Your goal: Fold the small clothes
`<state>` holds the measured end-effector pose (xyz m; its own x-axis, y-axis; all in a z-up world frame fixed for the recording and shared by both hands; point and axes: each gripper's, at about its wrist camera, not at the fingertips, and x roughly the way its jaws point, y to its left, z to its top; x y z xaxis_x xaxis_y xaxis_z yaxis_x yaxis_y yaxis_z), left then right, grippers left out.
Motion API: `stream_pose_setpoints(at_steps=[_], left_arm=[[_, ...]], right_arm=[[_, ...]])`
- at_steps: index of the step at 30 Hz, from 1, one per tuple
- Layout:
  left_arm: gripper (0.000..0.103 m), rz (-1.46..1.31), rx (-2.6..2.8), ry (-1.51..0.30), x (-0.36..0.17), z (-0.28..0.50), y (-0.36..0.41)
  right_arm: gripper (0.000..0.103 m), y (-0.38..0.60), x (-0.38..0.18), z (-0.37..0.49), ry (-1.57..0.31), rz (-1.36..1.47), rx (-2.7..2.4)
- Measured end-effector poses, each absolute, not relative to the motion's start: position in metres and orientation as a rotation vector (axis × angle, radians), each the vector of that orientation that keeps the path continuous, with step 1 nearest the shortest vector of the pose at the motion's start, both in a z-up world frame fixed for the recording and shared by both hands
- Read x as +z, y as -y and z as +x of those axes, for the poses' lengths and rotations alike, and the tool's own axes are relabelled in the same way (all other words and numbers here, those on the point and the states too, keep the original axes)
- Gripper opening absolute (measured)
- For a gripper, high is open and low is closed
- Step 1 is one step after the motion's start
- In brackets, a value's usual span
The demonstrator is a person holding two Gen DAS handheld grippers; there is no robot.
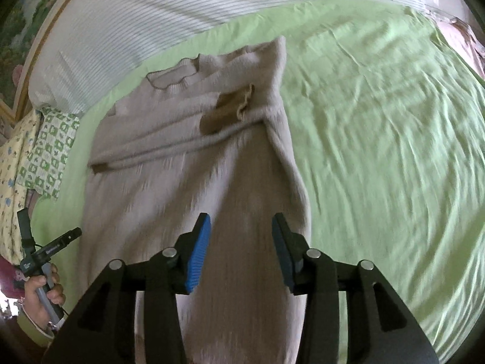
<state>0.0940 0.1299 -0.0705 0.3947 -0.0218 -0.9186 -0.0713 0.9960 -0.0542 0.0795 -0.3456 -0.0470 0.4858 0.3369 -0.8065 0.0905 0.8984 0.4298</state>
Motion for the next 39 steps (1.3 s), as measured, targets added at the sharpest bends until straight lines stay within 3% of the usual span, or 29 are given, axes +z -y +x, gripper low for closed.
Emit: stream_pose_setpoints(at_steps=[2,18,28,31,33,34,36,39], left_arm=[[0.063,-0.083,0.022,-1.178,-0.072,0.08,-0.13],[0.071,-0.17,-0.08,-1.285,-0.084,-0.016,-0.163],[0.079,-0.186,-0.134,-1.329,-0.094,-0.037,-0.157],[0.071,-0.177,-0.167,-1.332,-0.096,-0.035,-0.144],[0.051,-0.12,-0.186,-1.335,-0.098,-0.034,-0.133],[0.044,-0.088,-0.195,-1.327,-0.098,-0.034,-0.128],[0.009,-0.076,-0.251,-1.314,-0.096,-0.037,-0.123],[0.007,-0.107,-0.276,-1.281,-0.089,-0.044,-0.126]], right_arm=[[0.053,0.346,-0.047,0.064,-1.063,0.454,0.155],[0.053,0.354,-0.065,-0.06,-1.115,0.509,0.108],[0.054,0.336,-0.096,-0.081,-1.144,0.547,0.144],[0.054,0.333,-0.097,-0.079,-1.133,0.576,0.154],[0.051,0.329,-0.097,-0.077,-1.134,0.6,0.189],[0.046,0.325,-0.098,-0.077,-1.136,0.619,0.22],[0.008,0.319,-0.103,-0.078,-1.17,0.617,0.232],[0.008,0.324,-0.104,-0.085,-1.171,0.622,0.232]])
